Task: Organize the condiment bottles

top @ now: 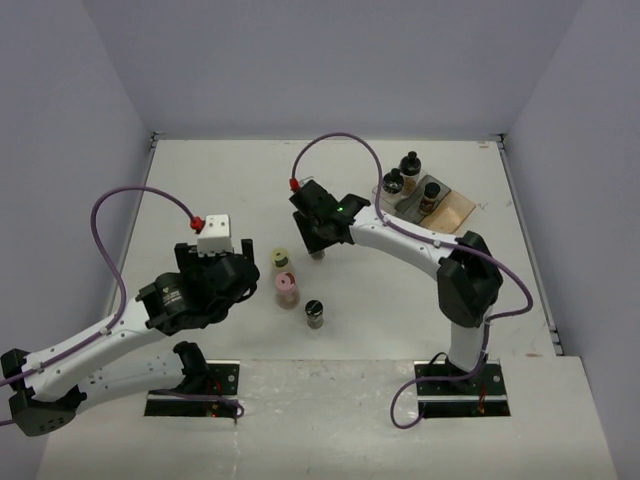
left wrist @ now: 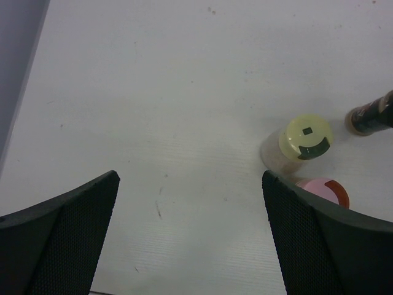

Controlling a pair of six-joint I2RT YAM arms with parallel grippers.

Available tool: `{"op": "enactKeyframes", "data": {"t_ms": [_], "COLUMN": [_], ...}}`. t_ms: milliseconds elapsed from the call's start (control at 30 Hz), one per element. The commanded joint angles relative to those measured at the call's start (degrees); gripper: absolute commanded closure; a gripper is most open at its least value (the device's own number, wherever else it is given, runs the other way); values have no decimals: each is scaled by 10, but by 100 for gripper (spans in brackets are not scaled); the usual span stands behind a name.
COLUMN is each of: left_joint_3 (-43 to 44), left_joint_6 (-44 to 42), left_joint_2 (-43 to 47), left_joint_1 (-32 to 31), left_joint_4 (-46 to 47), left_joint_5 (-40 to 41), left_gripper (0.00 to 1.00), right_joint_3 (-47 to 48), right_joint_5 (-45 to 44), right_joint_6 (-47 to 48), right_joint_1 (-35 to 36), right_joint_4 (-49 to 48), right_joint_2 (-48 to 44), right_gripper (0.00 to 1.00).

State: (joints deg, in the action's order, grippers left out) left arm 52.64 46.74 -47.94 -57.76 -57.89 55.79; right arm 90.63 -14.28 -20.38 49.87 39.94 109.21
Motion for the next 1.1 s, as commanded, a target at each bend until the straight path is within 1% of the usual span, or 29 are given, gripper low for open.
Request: {"op": "enactKeyframes", "data": {"t_ms": [0,33,67,133,167,200,233,267,433,633,867,1067], "left_joint_3": [8,8,7,6,5,5,5,4,5,4,4,4], "left_joint_6": [-8,-9,-10,-15,-17,-17,-18,-17,-19,-21,-23,-23], "left_joint_2": [0,0,2,4,7,7,7,7,9,7,7,12], "left_joint_1": [3,3,3,4,3,3,4,3,4,3,3,3], "left_joint_4": [22,22,24,27,30,31,31,31,32,33,35,35], "left_joint_5": [8,7,5,4,1,1,0,0,-1,-1,-2,-2], "left_gripper": [0,0,0,0,0,0,0,0,0,0,0,0], "right_joint_3": [-13,-23,-41,-58,-69,-72,-75,-77,-86,-79,-81,-76], "right_joint_5": [-43,-34,-23,-29,-32,-34,-33,-36,-41,-17,-1,1], "right_joint_6": [9,5,-1,-5,-9,-11,-12,-13,-4,-12,-12,-12], "right_joint_1": [-54,-77,-124,-165,-207,-229,-247,-282,-362,-399,-406,-405], "right_joint_4": [4,4,4,4,3,4,4,3,-39,-71,-100,-101], "right_joint_2": [-115,-131,-147,-189,-198,-210,-212,-212,-196,-150,-110,-81], "right_gripper": [100,100,100,100,100,100,100,100,100,100,100,100]}}
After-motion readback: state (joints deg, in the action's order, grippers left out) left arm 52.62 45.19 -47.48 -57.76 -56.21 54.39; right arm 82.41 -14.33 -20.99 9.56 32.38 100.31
